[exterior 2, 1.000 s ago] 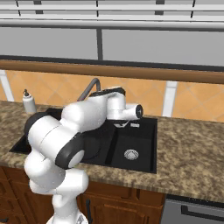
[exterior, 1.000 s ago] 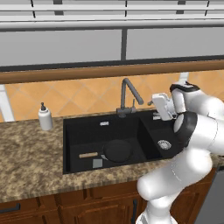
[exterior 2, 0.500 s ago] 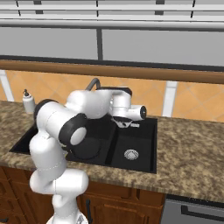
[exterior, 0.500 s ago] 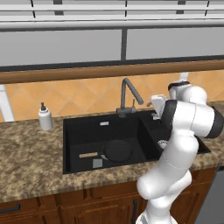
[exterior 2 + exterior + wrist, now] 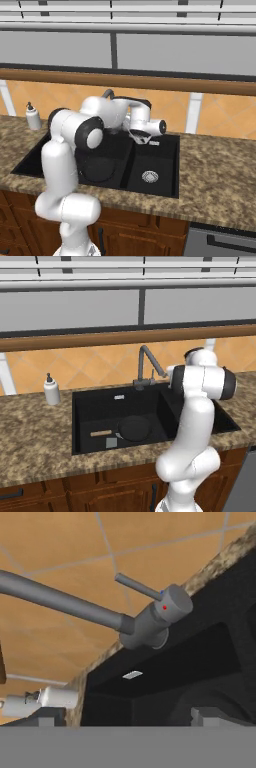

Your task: Pick the pan and sponge and place them into the sink. Then turn on the water.

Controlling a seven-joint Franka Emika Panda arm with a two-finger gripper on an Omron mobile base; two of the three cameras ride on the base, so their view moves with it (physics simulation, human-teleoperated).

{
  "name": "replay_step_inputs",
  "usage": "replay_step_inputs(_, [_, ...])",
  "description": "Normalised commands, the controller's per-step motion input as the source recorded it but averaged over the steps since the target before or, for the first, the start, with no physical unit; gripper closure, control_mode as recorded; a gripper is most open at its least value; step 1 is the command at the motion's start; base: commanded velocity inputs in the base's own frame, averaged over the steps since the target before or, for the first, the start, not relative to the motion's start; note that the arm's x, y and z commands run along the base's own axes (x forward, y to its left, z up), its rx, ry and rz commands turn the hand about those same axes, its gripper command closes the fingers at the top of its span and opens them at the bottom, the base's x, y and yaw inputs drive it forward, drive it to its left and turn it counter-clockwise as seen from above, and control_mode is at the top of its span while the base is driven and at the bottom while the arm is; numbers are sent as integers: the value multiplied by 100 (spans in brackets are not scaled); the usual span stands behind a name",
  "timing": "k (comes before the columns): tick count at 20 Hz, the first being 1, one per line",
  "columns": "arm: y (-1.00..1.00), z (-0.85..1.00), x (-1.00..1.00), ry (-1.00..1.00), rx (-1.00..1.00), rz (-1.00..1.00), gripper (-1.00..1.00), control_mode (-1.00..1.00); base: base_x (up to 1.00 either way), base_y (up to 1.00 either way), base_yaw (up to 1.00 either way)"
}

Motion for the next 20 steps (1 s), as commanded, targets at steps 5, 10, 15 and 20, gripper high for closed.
replay_step_inputs(5, [0,-24,59,0,-6,0,-100,-100,0,0,0])
replay_step_inputs(10, [0,-29,55,0,-5,0,-100,-100,0,0,0])
replay_step_inputs(15, [8,-17,33,0,0,0,-100,-100,0,0,0])
replay_step_inputs(20, [10,-7,31,0,0,0,-100,-100,0,0,0])
